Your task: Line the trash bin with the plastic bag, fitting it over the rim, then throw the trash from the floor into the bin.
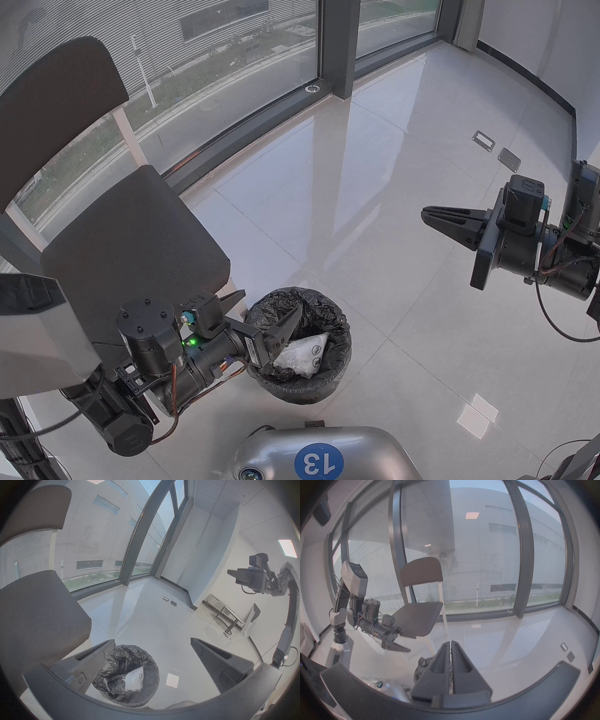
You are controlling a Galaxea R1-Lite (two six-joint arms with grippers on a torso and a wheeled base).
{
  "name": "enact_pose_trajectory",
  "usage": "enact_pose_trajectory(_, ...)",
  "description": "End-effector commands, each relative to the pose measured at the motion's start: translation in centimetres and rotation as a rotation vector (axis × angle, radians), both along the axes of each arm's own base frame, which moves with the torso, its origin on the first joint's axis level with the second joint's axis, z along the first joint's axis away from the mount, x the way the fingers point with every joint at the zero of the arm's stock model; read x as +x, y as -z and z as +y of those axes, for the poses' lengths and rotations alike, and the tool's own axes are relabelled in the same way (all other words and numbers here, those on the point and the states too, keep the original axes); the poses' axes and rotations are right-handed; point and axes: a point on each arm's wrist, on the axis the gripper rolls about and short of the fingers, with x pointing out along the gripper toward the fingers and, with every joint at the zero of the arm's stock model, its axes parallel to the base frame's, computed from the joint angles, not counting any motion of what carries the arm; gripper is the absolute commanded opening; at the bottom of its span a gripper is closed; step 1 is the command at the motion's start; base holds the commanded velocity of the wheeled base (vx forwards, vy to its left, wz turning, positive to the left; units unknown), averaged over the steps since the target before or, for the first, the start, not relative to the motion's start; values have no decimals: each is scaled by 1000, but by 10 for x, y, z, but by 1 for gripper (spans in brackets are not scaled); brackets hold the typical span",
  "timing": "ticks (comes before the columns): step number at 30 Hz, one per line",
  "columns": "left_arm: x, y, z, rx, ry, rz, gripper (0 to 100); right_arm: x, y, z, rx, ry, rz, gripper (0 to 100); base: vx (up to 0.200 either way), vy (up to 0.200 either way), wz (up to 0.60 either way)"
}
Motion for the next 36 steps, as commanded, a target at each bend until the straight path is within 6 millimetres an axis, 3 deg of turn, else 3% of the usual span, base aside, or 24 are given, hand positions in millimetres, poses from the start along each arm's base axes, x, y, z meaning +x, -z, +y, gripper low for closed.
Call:
enact_pose_trajectory(1,0,0,0,0,-1,0,100,17,30,10,-9,-6,24,0,0,0,0)
enact_pose_trajectory(6,-2,-5,3,-10,-4,-14,100,23,40,16,41,-16,-53,0,0,0,0)
enact_pose_trajectory(14,-9,-41,23,-73,-47,-108,100,13,17,12,129,-10,-110,0,0,0,0)
enact_pose_trajectory(19,-26,-60,44,-79,-73,-141,100,6,20,-25,93,118,-63,0,0,0,0)
enact_pose_trajectory(22,-42,-77,58,-78,-87,-167,100,-8,10,-49,111,189,-76,0,0,0,0)
enact_pose_trajectory(24,-57,-89,78,-14,-136,-202,100,-23,1,-68,124,251,-92,0,0,0,0)
enact_pose_trajectory(25,-57,-89,78,-14,-136,-202,100,-23,1,-68,124,251,-92,0,0,0,0)
enact_pose_trajectory(27,-79,-99,107,104,-211,-243,100,-48,0,-85,133,309,-79,0,0,0,0)
enact_pose_trajectory(28,-79,-99,107,104,-211,-243,100,-48,0,-85,133,309,-79,0,0,0,0)
enact_pose_trajectory(30,-111,-111,130,136,-236,-299,100,-85,10,-97,184,339,-54,0,0,0,0)
enact_pose_trajectory(31,-111,-111,130,136,-236,-299,100,-85,10,-97,184,339,-54,0,0,0,0)
enact_pose_trajectory(32,-132,-116,141,131,-270,-339,100,-112,21,-101,220,336,-51,0,0,0,0)
enact_pose_trajectory(36,-179,-114,161,130,-386,-417,100,-165,51,-108,256,331,-85,0,0,0,0)
